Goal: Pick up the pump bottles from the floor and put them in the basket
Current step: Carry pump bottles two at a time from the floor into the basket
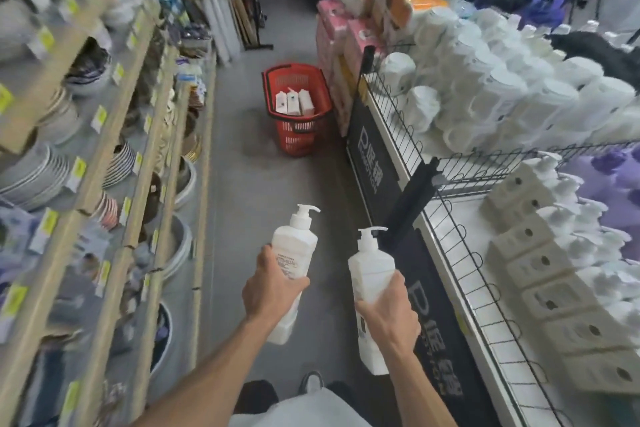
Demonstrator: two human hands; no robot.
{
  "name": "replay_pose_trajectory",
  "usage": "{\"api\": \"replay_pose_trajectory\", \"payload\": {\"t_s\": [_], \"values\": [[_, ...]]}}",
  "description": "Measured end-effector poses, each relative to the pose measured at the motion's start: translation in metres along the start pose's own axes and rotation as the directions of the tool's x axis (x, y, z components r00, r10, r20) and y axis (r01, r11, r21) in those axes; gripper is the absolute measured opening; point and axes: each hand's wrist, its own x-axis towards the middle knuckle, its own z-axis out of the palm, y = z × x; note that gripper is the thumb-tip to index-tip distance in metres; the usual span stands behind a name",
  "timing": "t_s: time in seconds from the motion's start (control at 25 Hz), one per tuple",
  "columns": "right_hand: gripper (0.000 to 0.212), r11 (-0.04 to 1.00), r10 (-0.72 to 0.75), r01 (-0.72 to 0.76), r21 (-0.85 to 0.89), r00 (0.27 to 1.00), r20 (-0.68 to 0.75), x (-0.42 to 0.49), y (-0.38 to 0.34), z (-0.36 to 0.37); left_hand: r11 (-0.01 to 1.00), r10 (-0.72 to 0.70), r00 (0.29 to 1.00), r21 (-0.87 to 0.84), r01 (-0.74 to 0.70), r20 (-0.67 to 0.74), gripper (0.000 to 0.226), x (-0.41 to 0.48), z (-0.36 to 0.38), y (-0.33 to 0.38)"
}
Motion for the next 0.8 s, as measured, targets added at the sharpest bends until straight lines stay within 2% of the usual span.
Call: {"api": "replay_pose_trajectory", "payload": {"t_s": [0.28,0.64,0.8], "values": [[0.074,0.995,-0.088,0.092,-0.032,0.990,0.107,0.054,-0.044,0.016,0.997,-0.074,0.996,0.022,0.075,-0.054,0.083,0.051,-0.010,0.005],[0.063,0.990,-0.082,0.092,-0.104,0.992,0.099,0.119,-0.130,0.044,0.993,-0.097,0.994,-0.077,0.093,-0.053,0.075,0.149,-0.032,0.009],[0.066,0.989,-0.092,0.102,-0.103,0.991,0.095,0.140,-0.173,0.059,0.990,-0.094,0.995,-0.107,0.089,-0.041,0.074,0.198,-0.053,0.013]]}}
